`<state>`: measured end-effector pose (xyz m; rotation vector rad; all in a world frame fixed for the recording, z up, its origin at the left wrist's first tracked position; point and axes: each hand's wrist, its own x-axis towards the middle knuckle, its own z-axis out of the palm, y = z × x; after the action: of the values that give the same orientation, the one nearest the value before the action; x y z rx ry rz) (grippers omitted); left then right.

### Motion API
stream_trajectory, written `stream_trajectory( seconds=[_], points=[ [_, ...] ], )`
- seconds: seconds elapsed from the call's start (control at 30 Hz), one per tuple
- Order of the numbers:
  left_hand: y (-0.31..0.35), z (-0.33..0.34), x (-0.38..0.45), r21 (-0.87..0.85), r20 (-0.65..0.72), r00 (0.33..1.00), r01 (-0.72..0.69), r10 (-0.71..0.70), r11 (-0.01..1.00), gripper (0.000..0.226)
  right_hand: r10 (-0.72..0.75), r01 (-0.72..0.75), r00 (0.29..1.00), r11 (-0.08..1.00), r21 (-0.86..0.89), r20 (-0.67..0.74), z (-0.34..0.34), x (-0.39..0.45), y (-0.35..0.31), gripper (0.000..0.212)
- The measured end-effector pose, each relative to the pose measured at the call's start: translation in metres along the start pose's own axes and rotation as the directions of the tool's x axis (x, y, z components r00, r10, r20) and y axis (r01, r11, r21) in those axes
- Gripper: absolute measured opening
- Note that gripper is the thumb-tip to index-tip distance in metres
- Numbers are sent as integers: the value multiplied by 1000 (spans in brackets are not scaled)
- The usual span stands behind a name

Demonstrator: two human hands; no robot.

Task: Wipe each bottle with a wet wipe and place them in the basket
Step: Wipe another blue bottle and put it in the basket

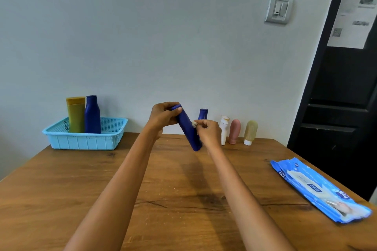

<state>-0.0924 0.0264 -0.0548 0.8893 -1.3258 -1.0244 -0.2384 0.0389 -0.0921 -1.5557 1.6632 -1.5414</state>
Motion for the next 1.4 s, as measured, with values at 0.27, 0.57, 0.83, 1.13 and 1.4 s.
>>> stream_trajectory(
  seconds=[0.27,0.57,0.83,1.13,1.4],
  points=[
    [8,9,2,16,-70,994,-84,85,996,31,-222,235,971,959,161,-94,3,-8,-33,17],
    [9,-5,4,-115,-211,977,-37,12,993,35,-21,27,997,997,76,-79,0,-2,9,18],
    [10,16,0,25,-80,996,-49,50,999,26,-184,187,978,982,27,-95,4,-7,-22,29],
    [3,1,10,-73,-306,951,27,-48,997,34,-554,553,826,832,-43,-107,26,-19,-20,24],
    [0,-17,11,-169,-401,904,86,-148,982,39,-538,519,841,832,-199,-57,30,-22,12,19]
  ],
)
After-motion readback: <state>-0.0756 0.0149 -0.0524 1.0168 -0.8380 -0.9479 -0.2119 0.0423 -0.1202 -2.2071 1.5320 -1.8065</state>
